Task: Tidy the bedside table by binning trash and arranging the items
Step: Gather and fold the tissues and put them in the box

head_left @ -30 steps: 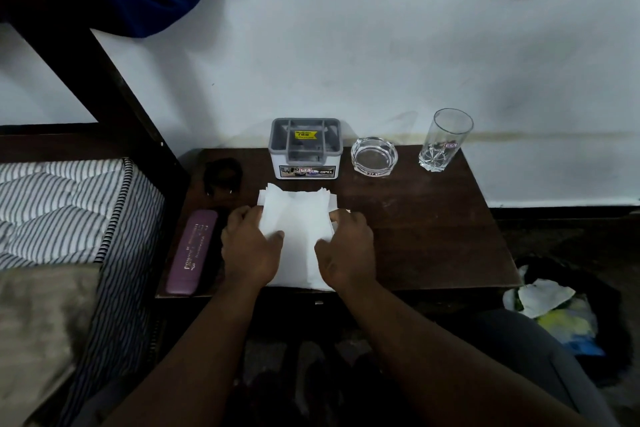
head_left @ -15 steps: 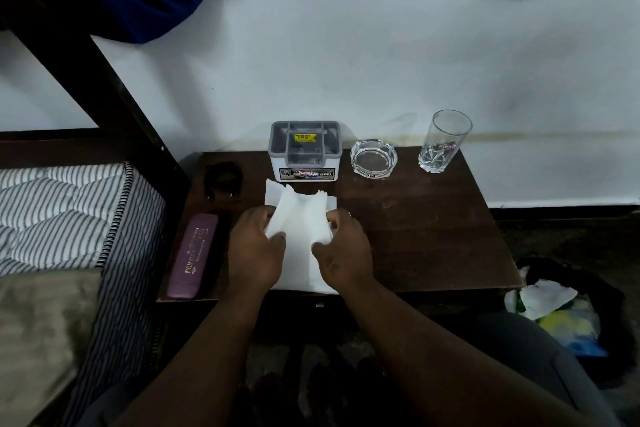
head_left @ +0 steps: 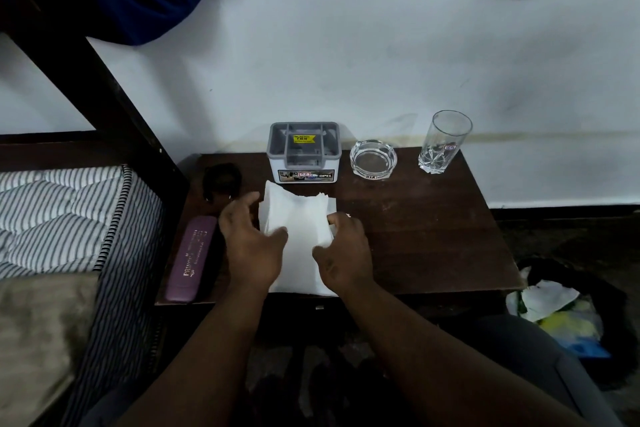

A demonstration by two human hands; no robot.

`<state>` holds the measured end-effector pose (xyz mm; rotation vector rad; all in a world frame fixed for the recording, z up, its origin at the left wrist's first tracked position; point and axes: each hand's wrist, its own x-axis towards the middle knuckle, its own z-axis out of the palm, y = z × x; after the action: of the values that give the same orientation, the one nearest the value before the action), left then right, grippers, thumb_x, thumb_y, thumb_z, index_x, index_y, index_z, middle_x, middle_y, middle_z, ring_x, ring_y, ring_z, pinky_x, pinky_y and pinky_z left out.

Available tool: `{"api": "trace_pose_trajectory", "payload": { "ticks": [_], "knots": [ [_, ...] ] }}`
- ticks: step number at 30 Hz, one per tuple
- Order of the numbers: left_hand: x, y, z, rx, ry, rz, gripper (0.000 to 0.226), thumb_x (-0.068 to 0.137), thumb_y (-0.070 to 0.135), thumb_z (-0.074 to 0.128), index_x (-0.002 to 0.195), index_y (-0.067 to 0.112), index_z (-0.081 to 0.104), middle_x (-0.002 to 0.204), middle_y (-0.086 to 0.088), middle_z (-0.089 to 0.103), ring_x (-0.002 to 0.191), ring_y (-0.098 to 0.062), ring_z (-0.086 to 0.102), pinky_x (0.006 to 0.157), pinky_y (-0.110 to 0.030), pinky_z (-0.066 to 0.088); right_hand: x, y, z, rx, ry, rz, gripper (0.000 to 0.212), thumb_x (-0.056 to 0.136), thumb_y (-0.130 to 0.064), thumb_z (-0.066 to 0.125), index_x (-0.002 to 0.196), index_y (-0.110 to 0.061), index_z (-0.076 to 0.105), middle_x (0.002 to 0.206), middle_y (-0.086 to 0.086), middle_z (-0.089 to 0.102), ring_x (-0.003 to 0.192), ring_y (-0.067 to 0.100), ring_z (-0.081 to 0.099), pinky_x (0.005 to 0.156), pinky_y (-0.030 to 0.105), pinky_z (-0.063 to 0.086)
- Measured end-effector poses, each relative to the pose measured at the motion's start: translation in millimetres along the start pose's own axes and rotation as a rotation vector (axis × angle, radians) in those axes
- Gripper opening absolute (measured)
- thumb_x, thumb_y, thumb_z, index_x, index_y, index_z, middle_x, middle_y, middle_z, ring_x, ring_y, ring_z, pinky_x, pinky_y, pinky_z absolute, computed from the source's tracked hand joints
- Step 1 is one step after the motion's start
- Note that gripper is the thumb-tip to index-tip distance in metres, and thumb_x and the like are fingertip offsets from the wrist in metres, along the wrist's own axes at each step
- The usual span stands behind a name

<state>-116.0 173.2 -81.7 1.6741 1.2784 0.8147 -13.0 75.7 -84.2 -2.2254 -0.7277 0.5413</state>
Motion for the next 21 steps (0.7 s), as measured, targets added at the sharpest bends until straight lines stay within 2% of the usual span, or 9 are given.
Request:
{"api": "trace_pose_trajectory", "payload": {
  "ticks": [2,4,8,11,12,14,16,19,21],
  "knots": [
    [2,1,0,-0.123,-0.014,-0.131,0.084,0.074,0.003,0.084,0.146,0.025,0.046,0.138,-0.005,0.053,0.113,-0.021,0.064,0.097,-0.043,0.057,1,1,1,-0.006,0.003,-0.002,0.052,0.079,-0.009,0.075,0.127,-0.017,0.057,0.132,0.007,0.053,0.119,0.026,0.055,0.102,0.041,0.049],
    [3,1,0,-0.157,-0.026,-0.220,0.093,0.075,0.011,0.086,0.151,0.030,0.036,0.124,-0.002,0.062,0.105,-0.022,0.067,0.092,-0.046,0.059,1,3,2,-0.014,0.011,-0.012,0.052,0.079,-0.006,0.073,0.127,-0.017,0.057,0.132,0.007,0.053,0.119,0.027,0.055,0.102,0.041,0.049],
    [6,-3,1,-0.014,-0.007,-0.259,0.103,0.074,0.025,0.089,0.155,0.028,0.027,0.115,0.002,0.060,0.106,-0.024,0.062,0.092,-0.040,0.053,2,4,3,-0.008,0.022,-0.008,0.052,0.080,-0.003,0.072,0.128,-0.017,0.058,0.131,0.007,0.054,0.118,0.027,0.056,0.102,0.041,0.050],
    [8,-3,-1,0.002,-0.018,-0.281,0.104,0.074,0.024,0.089,0.157,0.026,0.026,0.115,0.002,0.056,0.107,-0.024,0.058,0.088,-0.035,0.045,2,5,4,-0.008,0.022,-0.014,0.051,0.079,-0.001,0.072,0.125,-0.016,0.058,0.129,0.008,0.054,0.116,0.027,0.057,0.101,0.041,0.051],
    [9,-3,-1,0.014,-0.036,-0.277,0.103,0.075,0.022,0.089,0.157,0.025,0.027,0.119,-0.001,0.058,0.111,-0.027,0.059,0.089,-0.035,0.045,3,5,4,0.001,0.022,-0.016,0.050,0.078,-0.001,0.071,0.124,-0.015,0.058,0.129,0.009,0.054,0.115,0.027,0.057,0.100,0.041,0.051],
    [8,-3,-1,0.037,-0.082,-0.237,0.100,0.076,0.017,0.088,0.157,0.024,0.029,0.140,-0.005,0.058,0.126,-0.031,0.058,0.096,-0.037,0.045,4,7,3,0.022,0.024,-0.013,0.050,0.076,-0.004,0.073,0.123,-0.015,0.058,0.127,0.008,0.054,0.114,0.028,0.057,0.099,0.040,0.050],
    [8,-3,-2,0.037,-0.127,-0.164,0.100,0.078,0.012,0.085,0.159,0.025,0.029,0.151,-0.006,0.053,0.133,-0.028,0.054,0.102,-0.034,0.042,5,9,4,0.064,0.025,-0.007,0.054,0.072,-0.013,0.078,0.122,-0.015,0.058,0.125,0.007,0.054,0.114,0.027,0.057,0.099,0.041,0.050],
    [7,7,-7,-0.031,-0.158,-0.053,0.096,0.080,0.008,0.082,0.159,0.030,0.031,0.145,-0.003,0.058,0.120,-0.017,0.060,0.099,-0.030,0.047,10,10,1,0.183,0.069,0.045,0.067,0.066,-0.026,0.088,0.124,-0.014,0.056,0.123,0.006,0.057,0.116,0.027,0.057,0.101,0.047,0.048],
    [4,18,-10,-0.143,-0.182,0.029,0.092,0.081,0.006,0.082,0.156,0.031,0.036,0.138,0.001,0.064,0.114,-0.012,0.066,0.099,-0.034,0.055,15,9,-6,0.340,0.088,0.109,0.073,0.065,-0.026,0.092,0.127,-0.013,0.055,0.124,0.007,0.061,0.116,0.028,0.060,0.102,0.049,0.050]
  ]
}}
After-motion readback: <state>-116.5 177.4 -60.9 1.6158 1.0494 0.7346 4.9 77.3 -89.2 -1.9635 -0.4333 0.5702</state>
